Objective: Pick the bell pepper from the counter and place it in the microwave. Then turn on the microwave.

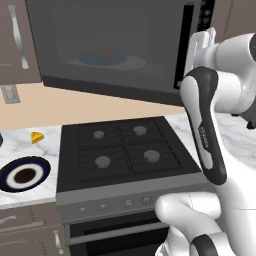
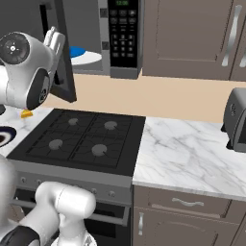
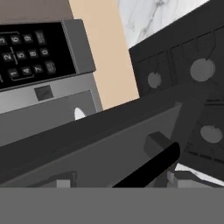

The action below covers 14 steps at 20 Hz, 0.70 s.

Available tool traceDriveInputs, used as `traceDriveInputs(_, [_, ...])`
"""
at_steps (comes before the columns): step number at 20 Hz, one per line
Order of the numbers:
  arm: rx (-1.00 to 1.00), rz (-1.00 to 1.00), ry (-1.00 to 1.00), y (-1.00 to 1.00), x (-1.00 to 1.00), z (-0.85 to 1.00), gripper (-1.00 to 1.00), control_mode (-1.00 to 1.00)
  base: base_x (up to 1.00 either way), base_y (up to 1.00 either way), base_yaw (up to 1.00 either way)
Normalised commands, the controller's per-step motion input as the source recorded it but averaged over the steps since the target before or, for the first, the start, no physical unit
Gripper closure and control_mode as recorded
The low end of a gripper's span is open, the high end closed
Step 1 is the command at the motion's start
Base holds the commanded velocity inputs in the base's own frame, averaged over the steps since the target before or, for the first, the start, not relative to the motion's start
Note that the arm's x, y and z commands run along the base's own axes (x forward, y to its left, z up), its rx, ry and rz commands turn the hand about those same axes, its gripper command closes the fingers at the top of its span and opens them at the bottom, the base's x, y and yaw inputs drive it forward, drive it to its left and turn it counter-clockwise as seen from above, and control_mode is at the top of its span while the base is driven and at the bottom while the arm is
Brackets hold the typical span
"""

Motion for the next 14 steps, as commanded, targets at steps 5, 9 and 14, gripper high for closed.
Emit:
traceDriveInputs(5, [0.01, 0.00, 0.04, -0.13, 0.50, 0.00, -1.00, -1.00, 0.00, 0.00, 0.00])
traceDriveInputs(9, [0.01, 0.00, 0.03, -0.09, 0.45, 0.00, -1.00, -1.00, 0.00, 0.00, 0.00])
traceDriveInputs(14, [0.01, 0.00, 0.03, -0.05, 0.42, 0.01, -1.00, -1.00, 0.00, 0.00, 0.00])
